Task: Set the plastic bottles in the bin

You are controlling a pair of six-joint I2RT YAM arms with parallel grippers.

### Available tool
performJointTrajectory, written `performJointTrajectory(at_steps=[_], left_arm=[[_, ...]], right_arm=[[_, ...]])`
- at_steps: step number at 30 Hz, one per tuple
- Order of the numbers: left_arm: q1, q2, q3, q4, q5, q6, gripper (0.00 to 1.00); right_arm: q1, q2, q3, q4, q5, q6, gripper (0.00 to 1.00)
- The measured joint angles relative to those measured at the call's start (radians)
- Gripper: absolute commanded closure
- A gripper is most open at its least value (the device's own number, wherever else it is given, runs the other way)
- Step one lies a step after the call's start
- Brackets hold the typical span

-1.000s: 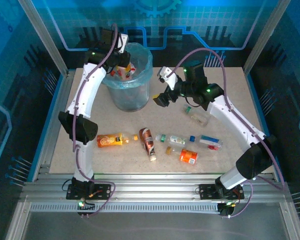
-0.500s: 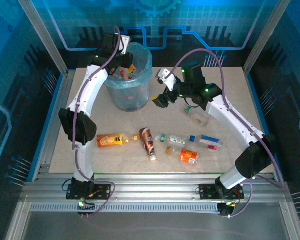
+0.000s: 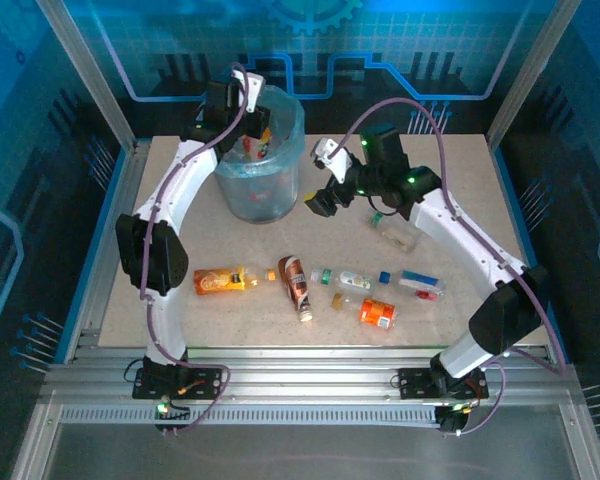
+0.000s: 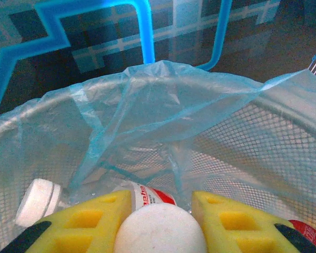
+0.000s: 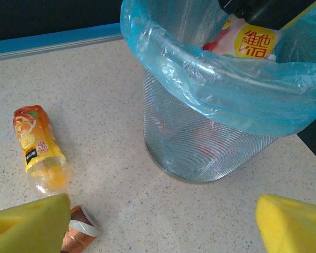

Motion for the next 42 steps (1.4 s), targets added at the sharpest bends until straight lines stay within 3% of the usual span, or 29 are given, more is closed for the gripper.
performJointTrajectory(at_steps=[4,7,10,15,23,27,33,42], left_arm=[[0.000,0.027,0.053,-0.030,0.040,0.005,0.80],[0.002,0.038,0.092,-0.074,0.083,-0.002,0.53],[0.007,0.054,0.142,-0.125,0.148,-0.036,0.40],[0.009,0.068,0.188,-0.172,0.215,-0.100,0.41],[0.009,0.043,0.168,-0.185,0.283,-0.191,0.51],[0.010,0.046,0.173,-0.181,0.341,-0.264,0.46],[0.008,0.145,0.319,-0.216,0.402,-0.359,0.41],[0.010,0.095,0.253,-0.203,0.410,-0.405,0.37]], right_arm=[[0.012,0.022,0.033,-0.010,0.002,-0.002,0.09],[0.015,0.024,0.056,-0.015,-0.021,0.001,0.10],[0.017,0.007,0.060,-0.003,-0.037,0.006,0.10],[0.017,-0.050,0.052,0.013,-0.039,0.020,0.10],[0.017,-0.078,0.037,0.018,-0.035,0.028,0.10],[0.017,-0.077,0.026,0.033,-0.039,0.034,0.10],[0.017,-0.070,0.020,0.031,-0.055,0.035,0.11],[0.017,-0.068,0.021,0.017,-0.055,0.043,0.12]])
